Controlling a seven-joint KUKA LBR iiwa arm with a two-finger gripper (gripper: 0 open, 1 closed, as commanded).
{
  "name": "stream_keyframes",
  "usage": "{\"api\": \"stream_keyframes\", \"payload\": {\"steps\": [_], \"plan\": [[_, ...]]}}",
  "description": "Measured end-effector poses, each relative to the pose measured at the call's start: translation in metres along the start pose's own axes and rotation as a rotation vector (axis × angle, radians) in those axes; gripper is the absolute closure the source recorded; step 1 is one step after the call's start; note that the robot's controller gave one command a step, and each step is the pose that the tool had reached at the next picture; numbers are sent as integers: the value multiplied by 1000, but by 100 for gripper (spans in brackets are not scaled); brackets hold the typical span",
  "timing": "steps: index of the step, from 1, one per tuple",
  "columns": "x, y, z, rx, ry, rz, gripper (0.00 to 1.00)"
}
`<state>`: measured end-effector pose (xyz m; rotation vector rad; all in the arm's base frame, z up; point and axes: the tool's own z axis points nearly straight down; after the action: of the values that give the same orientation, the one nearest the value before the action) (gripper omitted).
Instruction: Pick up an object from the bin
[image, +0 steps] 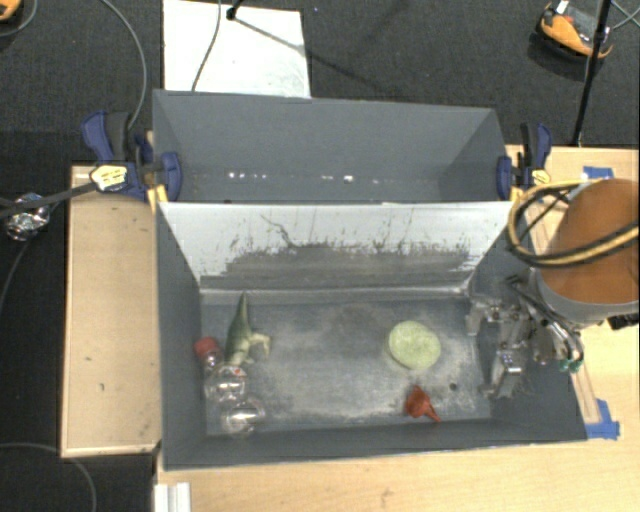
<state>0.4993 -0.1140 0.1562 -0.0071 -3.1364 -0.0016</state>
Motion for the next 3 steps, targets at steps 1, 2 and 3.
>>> {"api": "stream_keyframes", "payload": {"steps": [1,2,3], "plan": [[-2,0,-4,2,-8,-3,0],[-9,12,48,3,-11,-53,0],[-11,17,71,1,-8,-76,0]]}}
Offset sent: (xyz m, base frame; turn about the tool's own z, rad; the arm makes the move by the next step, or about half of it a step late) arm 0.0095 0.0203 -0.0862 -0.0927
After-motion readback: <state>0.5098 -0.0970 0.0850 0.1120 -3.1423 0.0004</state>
